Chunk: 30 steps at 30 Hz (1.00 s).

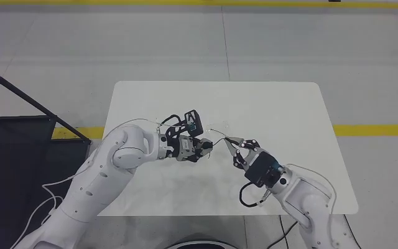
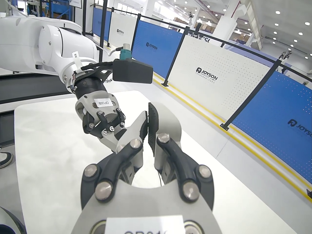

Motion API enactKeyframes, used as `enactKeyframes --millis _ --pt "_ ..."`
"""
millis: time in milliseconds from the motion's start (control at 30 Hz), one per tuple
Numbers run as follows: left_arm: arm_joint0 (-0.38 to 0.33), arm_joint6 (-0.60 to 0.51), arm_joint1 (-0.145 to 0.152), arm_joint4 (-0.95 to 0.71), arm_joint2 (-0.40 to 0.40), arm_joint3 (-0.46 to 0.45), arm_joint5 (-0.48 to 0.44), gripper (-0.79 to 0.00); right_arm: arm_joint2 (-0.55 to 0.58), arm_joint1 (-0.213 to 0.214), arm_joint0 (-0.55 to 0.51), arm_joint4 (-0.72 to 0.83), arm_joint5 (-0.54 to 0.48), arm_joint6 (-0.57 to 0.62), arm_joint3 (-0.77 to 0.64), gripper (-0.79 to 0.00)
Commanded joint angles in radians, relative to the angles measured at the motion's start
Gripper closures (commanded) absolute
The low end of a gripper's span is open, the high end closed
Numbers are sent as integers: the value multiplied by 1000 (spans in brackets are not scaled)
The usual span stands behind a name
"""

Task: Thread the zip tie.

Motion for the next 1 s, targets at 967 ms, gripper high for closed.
enactKeyframes --millis 967 --pt "-7 15 9 -11 12 2 19 0 -27 -6 -5 -57 110 19 -16 0"
